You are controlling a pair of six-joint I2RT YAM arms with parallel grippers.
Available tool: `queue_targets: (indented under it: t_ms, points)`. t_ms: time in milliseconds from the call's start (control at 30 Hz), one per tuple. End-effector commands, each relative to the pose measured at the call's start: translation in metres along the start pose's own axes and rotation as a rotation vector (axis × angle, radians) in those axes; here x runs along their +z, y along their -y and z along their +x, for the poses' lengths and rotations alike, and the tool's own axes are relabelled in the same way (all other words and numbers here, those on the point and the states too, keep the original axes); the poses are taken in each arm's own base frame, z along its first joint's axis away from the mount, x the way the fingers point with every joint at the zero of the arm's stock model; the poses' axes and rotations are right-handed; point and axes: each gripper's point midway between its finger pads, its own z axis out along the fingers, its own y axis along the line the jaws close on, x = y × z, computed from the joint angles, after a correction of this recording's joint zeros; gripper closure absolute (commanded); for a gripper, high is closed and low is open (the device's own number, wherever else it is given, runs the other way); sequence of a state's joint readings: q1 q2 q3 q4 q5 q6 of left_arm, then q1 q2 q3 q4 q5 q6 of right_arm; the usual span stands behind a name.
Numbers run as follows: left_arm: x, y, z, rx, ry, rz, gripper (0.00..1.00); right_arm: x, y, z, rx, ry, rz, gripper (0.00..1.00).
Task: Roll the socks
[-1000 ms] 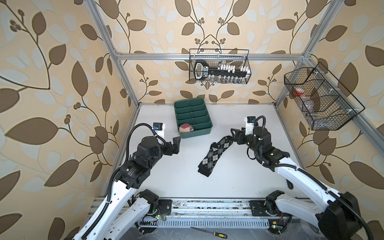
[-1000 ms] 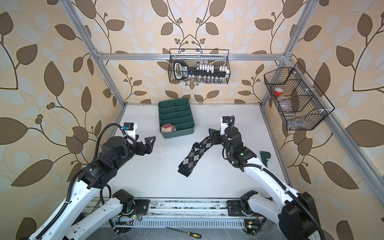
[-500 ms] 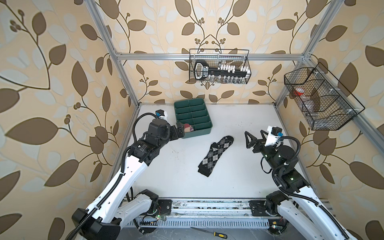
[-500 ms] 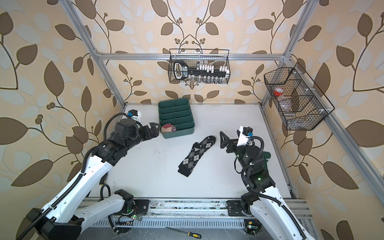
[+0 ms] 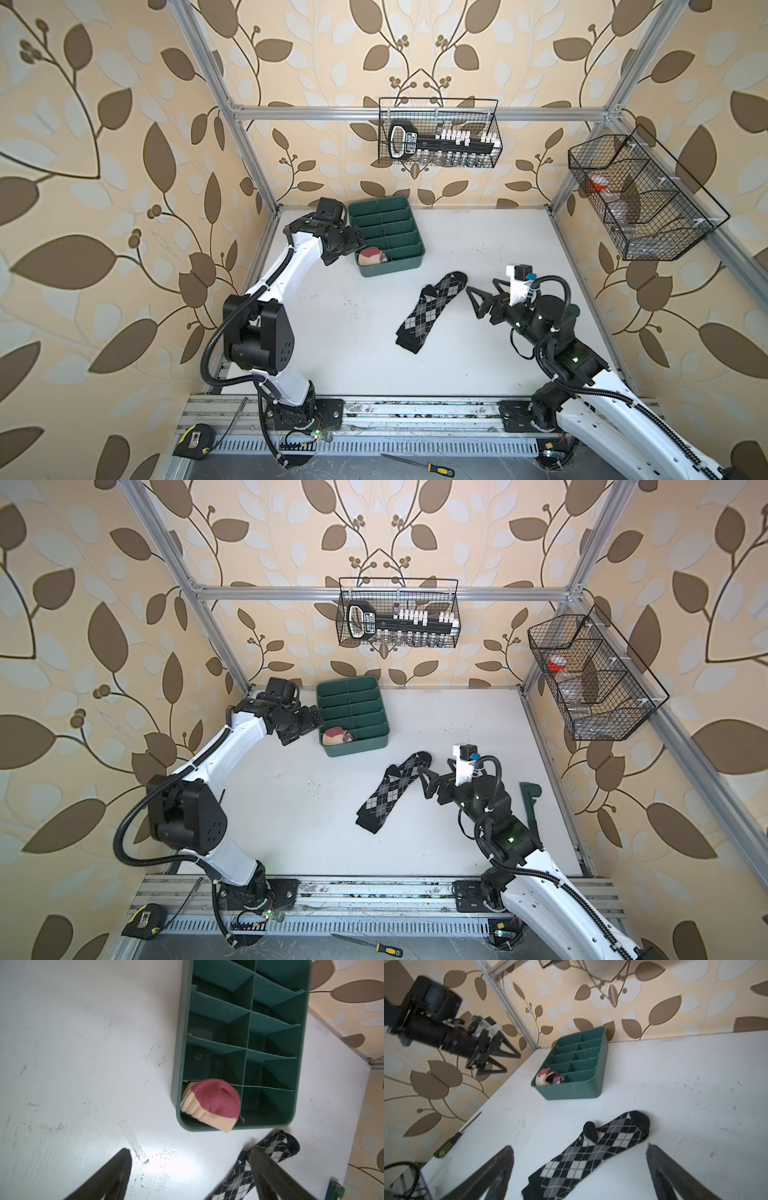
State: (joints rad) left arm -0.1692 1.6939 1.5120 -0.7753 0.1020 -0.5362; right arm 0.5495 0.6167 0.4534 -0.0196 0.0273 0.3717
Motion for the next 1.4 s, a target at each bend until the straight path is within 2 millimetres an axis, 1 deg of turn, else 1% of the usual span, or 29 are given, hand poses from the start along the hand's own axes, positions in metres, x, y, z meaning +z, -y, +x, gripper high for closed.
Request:
queue_targets:
  t_ms: [0, 100, 200, 233, 300, 333, 367, 633, 733, 800, 933, 1033, 1200, 1367]
  points:
    - [-0.005, -0.003, -0.016, 0.045, 0.015, -0.078, 0.15, 0.003, -0.002, 0.018, -0.066, -0.038, 0.041, 0.00]
    - [0.011, 0.002, -0.033, 0.060, 0.031, -0.098, 0.19, 0.008, -0.012, 0.027, -0.090, -0.056, 0.025, 0.00]
    - [0.024, 0.011, -0.048, 0.075, 0.038, -0.090, 0.24, 0.012, -0.015, 0.041, -0.086, -0.086, 0.013, 0.00]
    - [0.031, 0.010, -0.053, 0.081, 0.044, -0.106, 0.29, 0.013, -0.015, 0.045, -0.079, -0.091, 0.011, 0.00]
    - [0.042, 0.007, -0.060, 0.104, 0.049, -0.142, 0.34, 0.013, -0.015, 0.050, -0.069, -0.092, 0.006, 0.00]
    - [0.047, 0.004, -0.062, 0.106, 0.049, -0.165, 0.40, 0.014, -0.014, 0.052, -0.067, -0.092, 0.006, 0.00]
    - [0.052, 0.003, -0.064, 0.113, 0.047, -0.171, 0.43, 0.013, -0.014, 0.052, -0.067, -0.089, 0.005, 0.00]
    - [0.088, -0.005, -0.059, 0.083, 0.018, -0.194, 0.43, 0.014, -0.016, 0.049, -0.085, -0.087, -0.003, 0.00]
    - [0.095, -0.004, -0.058, 0.071, 0.017, -0.184, 0.43, 0.015, -0.018, 0.050, -0.076, -0.093, -0.011, 0.00]
    - [0.099, -0.006, -0.057, 0.065, 0.022, -0.187, 0.47, 0.015, -0.018, 0.052, -0.069, -0.096, -0.015, 0.00]
    - [0.104, -0.012, -0.057, 0.068, 0.026, -0.218, 0.59, 0.015, -0.018, 0.052, -0.065, -0.095, -0.014, 0.00]
    - [0.106, -0.013, -0.057, 0.076, 0.025, -0.225, 0.64, 0.015, -0.019, 0.050, -0.065, -0.092, -0.015, 0.00]
    - [0.113, -0.018, -0.056, 0.099, 0.017, -0.240, 0.75, 0.015, -0.019, 0.050, -0.067, -0.093, -0.016, 0.00]
    - [0.118, -0.018, -0.053, 0.114, 0.005, -0.232, 0.77, 0.015, -0.019, 0.051, -0.071, -0.095, -0.016, 0.00]
